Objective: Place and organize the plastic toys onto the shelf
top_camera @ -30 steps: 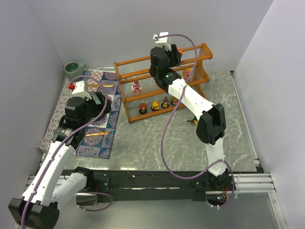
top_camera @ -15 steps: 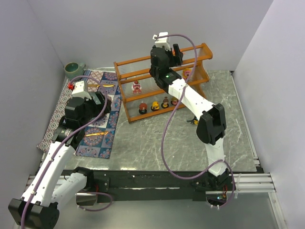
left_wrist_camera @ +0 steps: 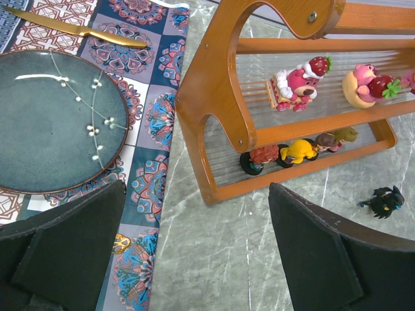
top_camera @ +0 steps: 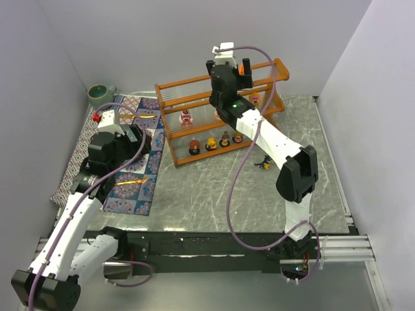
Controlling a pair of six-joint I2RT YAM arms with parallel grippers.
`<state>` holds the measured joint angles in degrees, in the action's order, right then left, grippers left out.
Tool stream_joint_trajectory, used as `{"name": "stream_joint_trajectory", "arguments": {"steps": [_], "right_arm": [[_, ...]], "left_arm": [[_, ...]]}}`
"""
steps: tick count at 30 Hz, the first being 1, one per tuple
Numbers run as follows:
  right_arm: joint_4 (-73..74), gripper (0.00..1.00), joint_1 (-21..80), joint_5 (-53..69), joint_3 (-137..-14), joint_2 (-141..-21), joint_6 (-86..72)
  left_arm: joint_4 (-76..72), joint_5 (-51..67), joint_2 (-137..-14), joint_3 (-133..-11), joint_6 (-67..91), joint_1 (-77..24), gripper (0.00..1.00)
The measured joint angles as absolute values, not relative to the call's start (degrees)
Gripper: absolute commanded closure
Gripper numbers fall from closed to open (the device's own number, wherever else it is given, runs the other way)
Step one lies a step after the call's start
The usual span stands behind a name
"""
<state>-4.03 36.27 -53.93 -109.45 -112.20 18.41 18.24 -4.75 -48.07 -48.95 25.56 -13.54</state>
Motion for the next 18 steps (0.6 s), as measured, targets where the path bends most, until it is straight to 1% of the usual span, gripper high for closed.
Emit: {"name": "stream_joint_trajectory", "arguments": {"steps": [4, 8, 15, 18], "right_arm": [[-2.81, 0.0, 36.53, -51.0, -107.11, -108.42, 16.67], [-1.08, 0.0, 36.75, -46.81, -101.73, -100.84, 13.69], [1.67, 0.0, 36.23, -42.44, -89.14, -82.63, 5.85], [3.7, 0.0, 34.3, -40.38, -81.65, -74.41, 0.36]], "left_arm": [[18.26, -4.75, -47.83, -48.93, 25.56, -13.54, 0.03], [18.26, -4.78, -46.65, -48.82, 25.56, -13.54, 0.03], [18.17, -4.78, -42.26, -48.49, 25.58, -13.54, 0.03], [17.8, -4.75, -40.03, -48.21, 25.61, -13.54, 0.03]]}}
